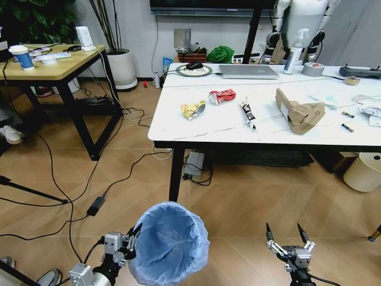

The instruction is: Pick up the trash bin and place the trash from the table into it.

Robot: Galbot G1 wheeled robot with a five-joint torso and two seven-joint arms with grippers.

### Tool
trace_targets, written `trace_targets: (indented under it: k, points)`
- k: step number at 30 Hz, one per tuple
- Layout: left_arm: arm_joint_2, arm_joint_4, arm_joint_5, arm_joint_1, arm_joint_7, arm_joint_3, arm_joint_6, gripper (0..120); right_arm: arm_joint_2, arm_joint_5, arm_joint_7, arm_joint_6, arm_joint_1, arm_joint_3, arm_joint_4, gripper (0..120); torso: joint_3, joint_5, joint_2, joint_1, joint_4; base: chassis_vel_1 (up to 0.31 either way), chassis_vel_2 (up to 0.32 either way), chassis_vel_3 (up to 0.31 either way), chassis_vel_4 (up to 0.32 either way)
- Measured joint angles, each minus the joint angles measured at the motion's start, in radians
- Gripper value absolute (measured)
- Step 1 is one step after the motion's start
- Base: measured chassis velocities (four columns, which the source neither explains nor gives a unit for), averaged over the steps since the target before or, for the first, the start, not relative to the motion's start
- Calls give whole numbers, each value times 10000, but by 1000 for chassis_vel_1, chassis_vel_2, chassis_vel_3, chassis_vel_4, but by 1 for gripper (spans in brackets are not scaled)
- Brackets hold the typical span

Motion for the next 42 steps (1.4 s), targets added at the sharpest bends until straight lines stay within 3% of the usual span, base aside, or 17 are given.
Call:
trace_targets:
  k: [28, 42]
  points:
    - [-89, -119, -908, 128, -587, 315, 489, 0, -200, 79, 50, -197, 99, -9, 170, 100, 724, 0, 1170, 443, 0, 0, 0, 0, 0]
    - [-224, -161, -813, 254, -548, 280, 430, 0, -149, 23, 50, -167, -83, -13, 376, 100, 1076, -1, 1757, 680, 0, 0, 0, 0, 0]
